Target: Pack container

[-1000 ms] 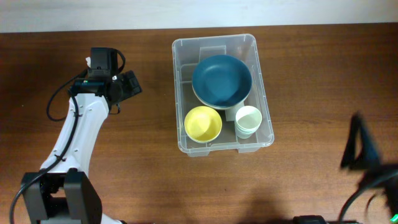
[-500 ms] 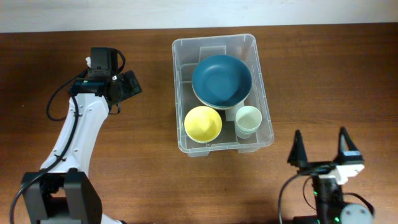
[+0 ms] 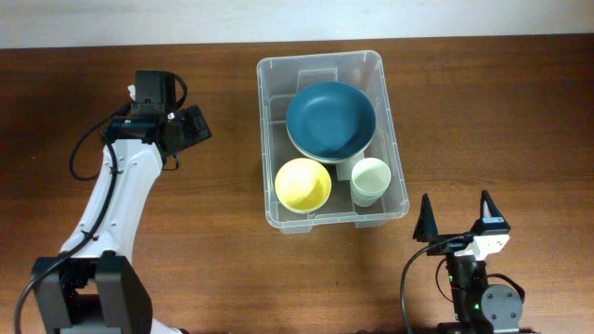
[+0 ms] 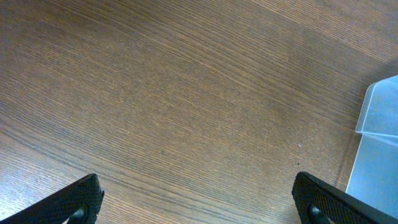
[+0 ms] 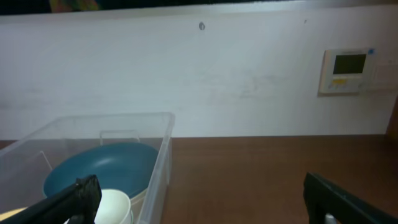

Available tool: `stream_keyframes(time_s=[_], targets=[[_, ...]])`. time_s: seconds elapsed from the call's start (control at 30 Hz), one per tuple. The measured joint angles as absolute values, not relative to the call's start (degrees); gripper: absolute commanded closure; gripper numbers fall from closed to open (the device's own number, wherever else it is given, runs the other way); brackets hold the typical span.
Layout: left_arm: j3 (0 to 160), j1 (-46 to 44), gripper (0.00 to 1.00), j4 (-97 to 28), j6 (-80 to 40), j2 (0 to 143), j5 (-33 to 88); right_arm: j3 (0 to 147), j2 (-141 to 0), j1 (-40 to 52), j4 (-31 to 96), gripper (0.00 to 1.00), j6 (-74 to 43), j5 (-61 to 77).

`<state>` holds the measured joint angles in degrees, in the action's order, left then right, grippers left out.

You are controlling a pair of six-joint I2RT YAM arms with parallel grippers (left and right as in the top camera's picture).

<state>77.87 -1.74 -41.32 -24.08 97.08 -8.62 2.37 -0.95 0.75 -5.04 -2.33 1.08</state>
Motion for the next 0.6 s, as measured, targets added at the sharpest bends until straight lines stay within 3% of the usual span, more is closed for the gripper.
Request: stream_keyframes(time_s=[0.6], targets=[[77.9,-1.7,0.01,-41.3,-24.1,97.1,-8.6,0.7,-0.9,0.8,4.3,0.01,-1.2,0.9]])
